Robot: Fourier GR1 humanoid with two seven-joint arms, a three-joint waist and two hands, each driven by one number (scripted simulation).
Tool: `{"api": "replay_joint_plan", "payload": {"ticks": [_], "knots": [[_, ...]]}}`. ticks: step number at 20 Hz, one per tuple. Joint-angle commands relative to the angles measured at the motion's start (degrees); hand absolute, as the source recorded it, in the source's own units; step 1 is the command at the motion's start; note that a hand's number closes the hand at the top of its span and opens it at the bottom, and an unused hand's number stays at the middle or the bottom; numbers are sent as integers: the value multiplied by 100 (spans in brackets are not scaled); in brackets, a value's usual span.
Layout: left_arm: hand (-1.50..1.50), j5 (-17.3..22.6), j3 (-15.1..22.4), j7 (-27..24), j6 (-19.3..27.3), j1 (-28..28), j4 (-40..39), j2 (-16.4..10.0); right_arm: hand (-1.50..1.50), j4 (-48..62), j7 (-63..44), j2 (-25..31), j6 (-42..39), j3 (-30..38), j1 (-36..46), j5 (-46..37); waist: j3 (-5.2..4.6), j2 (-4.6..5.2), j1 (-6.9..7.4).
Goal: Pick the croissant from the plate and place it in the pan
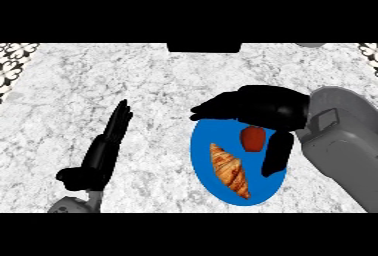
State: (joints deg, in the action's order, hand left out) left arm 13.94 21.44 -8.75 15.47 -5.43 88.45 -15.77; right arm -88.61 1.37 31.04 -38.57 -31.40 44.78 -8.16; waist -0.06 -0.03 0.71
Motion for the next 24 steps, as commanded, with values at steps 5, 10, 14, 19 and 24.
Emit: {"api": "replay_joint_plan", "payload": {"ticks": [5, 10, 14, 19, 24], "knots": [[0, -72, -56, -130, -89, 114, -107, 13, -150, -270, -922, -362, -697, -1352, 419, -1267, -2, -12, 3], [0, -108, -43, -35, -110, 239, 106, 38, -150, -191, -1134, -807, -678, -2158, 190, -2188, 4, -10, 13], [0, 78, -414, -35, -436, 207, 86, -122, -150, -350, -842, -414, -646, -2209, -269, -2799, 5, -8, -50], [0, 11, -550, -148, -628, 234, -6, 24, -150, 275, -420, -703, -521, -2066, -421, -3459, 5, 4, -42], [0, -396, -309, 25, -418, 557, 371, 275, -150, 533, -157, -953, -438, -1832, -712, -3999, 6, 1, -32]]}}
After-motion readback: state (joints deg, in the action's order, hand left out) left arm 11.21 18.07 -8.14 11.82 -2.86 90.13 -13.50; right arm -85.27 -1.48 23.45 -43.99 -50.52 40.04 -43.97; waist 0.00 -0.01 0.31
